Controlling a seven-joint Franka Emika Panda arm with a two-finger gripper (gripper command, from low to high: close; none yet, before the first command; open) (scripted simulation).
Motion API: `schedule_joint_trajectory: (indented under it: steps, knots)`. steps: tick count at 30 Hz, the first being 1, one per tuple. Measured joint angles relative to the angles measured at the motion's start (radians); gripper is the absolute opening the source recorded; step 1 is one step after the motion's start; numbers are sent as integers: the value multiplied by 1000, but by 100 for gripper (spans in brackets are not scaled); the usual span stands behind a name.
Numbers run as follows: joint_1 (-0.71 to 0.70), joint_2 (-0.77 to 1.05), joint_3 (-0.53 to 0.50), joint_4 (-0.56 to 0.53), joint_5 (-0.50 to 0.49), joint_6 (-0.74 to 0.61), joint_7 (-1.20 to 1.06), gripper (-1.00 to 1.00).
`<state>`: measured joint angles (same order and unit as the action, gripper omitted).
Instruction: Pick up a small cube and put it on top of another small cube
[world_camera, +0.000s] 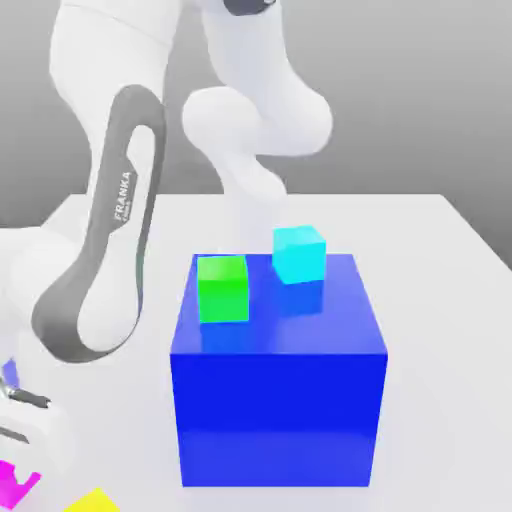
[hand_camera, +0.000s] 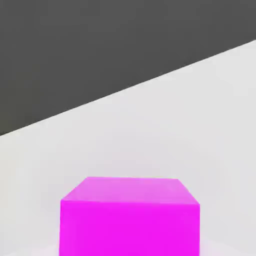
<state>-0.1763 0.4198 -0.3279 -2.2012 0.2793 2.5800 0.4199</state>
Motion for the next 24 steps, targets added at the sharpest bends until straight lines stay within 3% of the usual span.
schedule_joint_trajectory:
  steps: [9, 24]
  knots:
    - [91, -307, 46, -109, -55, -203, 47, -100]
    - [156, -848, 207, -299, -268, -516, 208, -100]
